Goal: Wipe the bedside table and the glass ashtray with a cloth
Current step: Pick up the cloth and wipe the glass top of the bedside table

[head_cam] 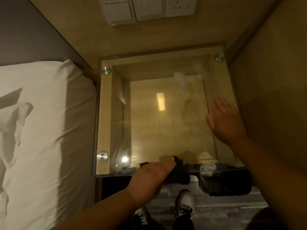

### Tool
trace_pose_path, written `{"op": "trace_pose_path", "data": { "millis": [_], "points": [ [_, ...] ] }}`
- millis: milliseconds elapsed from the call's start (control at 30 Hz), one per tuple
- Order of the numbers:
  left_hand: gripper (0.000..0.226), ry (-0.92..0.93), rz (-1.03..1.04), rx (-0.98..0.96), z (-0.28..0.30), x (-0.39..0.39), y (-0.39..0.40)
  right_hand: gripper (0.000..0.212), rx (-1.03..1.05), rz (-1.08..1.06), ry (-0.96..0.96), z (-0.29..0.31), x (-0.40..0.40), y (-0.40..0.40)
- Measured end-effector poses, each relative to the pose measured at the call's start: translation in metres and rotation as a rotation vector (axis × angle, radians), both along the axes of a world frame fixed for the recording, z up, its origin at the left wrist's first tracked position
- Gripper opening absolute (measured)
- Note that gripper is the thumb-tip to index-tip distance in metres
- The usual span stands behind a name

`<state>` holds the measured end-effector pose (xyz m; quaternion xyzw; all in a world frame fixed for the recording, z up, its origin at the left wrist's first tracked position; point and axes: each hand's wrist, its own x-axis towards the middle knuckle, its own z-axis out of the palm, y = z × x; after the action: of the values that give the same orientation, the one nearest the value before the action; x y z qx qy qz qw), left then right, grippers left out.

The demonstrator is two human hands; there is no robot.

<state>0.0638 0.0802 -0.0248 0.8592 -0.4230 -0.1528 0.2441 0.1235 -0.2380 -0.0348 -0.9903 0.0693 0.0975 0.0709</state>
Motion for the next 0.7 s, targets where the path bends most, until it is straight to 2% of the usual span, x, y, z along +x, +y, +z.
{"op": "trace_pose_path", "data": {
  "millis": [133, 200, 267, 367, 400, 500, 533, 700],
  "points": [
    [0.034, 0.206, 0.417, -0.069, 0.046, 0.071, -0.041, 0.066, -0.018, -0.003, 0.012, 0.001, 0.001, 0.000],
    [0.030, 0.158, 0.601, -0.080, 0.055, 0.131, -0.071, 0.066, -0.029, -0.005, 0.017, 0.001, 0.001, -0.001],
    [0.033, 0.027, 0.661, -0.135, 0.058, 0.194, -0.102, 0.066, -0.026, -0.004, 0.022, 0.000, 0.002, -0.001],
    [0.038, -0.147, 0.562, -0.068, 0.052, 0.277, -0.145, 0.064, -0.035, -0.006, 0.026, -0.002, 0.002, -0.003],
    [0.043, -0.172, 0.479, 0.009, 0.043, 0.299, -0.155, 0.063, -0.046, -0.004, 0.019, -0.002, 0.002, -0.003],
    [0.064, -0.192, 0.111, 0.408, 0.006, 0.333, -0.172, 0.062, -0.037, -0.004, -0.010, -0.005, 0.002, -0.003],
    [0.068, -0.214, 0.042, 0.477, -0.005, 0.335, -0.172, 0.062, -0.027, -0.003, -0.024, -0.006, 0.002, -0.003],
    [0.073, -0.304, -0.015, 0.449, -0.015, 0.331, -0.167, 0.060, -0.016, 0.008, -0.058, -0.007, 0.002, -0.004]
  ]
}}
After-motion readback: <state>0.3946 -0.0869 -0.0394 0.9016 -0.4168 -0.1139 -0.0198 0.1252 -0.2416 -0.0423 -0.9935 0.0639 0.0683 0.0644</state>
